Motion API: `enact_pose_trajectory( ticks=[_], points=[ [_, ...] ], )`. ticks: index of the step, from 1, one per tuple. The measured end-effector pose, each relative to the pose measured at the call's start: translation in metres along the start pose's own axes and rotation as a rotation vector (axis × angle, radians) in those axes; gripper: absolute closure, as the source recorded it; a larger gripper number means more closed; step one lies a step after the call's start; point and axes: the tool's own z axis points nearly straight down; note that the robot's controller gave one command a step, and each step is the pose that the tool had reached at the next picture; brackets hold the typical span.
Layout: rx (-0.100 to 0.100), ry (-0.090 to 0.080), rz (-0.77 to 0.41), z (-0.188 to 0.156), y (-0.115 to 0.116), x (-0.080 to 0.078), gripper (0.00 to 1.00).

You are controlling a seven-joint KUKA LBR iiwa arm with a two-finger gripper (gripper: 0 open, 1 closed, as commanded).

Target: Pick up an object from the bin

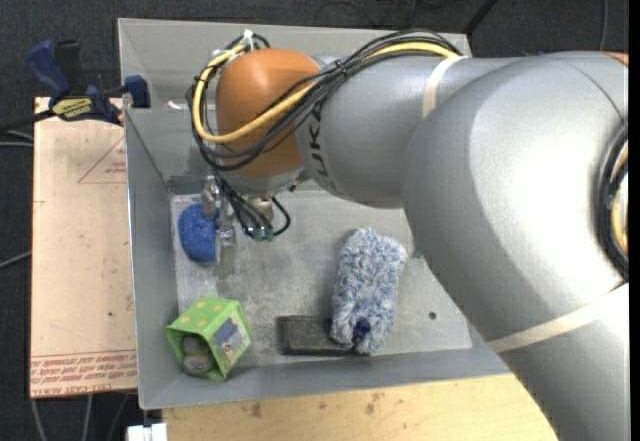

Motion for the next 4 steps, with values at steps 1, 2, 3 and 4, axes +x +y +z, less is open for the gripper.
enact_pose_trajectory(
  ticks=[1, 2, 3, 4],
  points=[
    [-0.001, -0.012, -0.137, 0.014, 0.024, -0.014, 1.0],
    [-0.001, -0.013, -0.137, 0.014, 0.024, -0.014, 1.0],
    [0.001, 0.006, -0.124, -0.024, 0.027, -0.005, 1.0],
    [0.0, 0.003, -0.105, -0.09, 0.028, -0.007, 1.0]
  ],
)
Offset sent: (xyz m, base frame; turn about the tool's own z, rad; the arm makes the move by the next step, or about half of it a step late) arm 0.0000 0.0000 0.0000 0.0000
